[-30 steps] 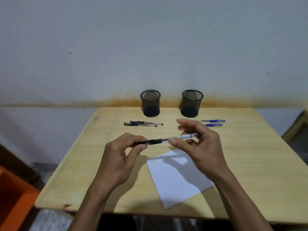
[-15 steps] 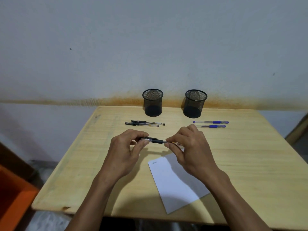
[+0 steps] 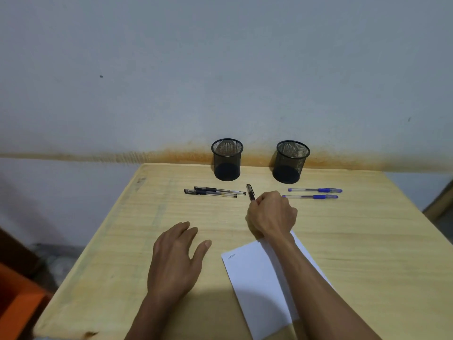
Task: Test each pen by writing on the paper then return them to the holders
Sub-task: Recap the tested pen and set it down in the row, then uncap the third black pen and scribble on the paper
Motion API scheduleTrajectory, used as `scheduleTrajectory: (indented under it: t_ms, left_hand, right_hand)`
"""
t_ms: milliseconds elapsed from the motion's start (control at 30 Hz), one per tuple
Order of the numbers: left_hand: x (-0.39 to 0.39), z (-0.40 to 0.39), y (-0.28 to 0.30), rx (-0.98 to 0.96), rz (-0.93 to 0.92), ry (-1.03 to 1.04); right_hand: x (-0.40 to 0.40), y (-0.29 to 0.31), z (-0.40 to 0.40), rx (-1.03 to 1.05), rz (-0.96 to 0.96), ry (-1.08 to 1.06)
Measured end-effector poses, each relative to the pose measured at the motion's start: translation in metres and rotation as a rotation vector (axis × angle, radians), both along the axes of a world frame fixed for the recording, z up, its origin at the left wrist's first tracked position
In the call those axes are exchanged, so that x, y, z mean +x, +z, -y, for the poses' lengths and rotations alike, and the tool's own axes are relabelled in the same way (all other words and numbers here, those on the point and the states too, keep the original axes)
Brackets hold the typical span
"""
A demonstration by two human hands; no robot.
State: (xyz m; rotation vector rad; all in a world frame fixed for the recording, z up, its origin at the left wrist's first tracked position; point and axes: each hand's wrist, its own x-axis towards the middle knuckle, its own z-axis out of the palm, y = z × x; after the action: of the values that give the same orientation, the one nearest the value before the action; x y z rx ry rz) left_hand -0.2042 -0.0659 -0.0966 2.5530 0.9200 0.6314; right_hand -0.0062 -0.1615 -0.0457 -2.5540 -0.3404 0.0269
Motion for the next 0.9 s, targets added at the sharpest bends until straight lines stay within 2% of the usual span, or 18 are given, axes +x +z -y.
scheduleTrajectory:
  t_ms: [233, 333, 500, 667, 900]
  left_hand:
    - [0.002, -0.005, -0.008, 0.015, 0.006, -0.008]
    - [0.004, -0.005, -0.01, 0.017, 0.025, 0.0]
    - [0.004, -0.006, -0.012, 0.037, 0.033, 0.005]
    - [0.004, -0.005, -0.011, 0.033, 0.046, 0.017]
    - [0.006, -0.007, -0.015, 0.078, 0.085, 0.019]
  right_hand:
    - [-0.012, -0.005, -0.007, -0.061, 0.048, 0.099]
    - [-0.01, 0.0, -0.011, -0.063, 0.14, 0.138]
    - [0.006, 0.004, -0.036, -0.08, 0.292, 0.382]
    - [0.023, 0.002, -0.063, -0.187, 0.24, 0.517]
    - [0.01, -0.006, -0.068, -0.12, 0.243, 0.549]
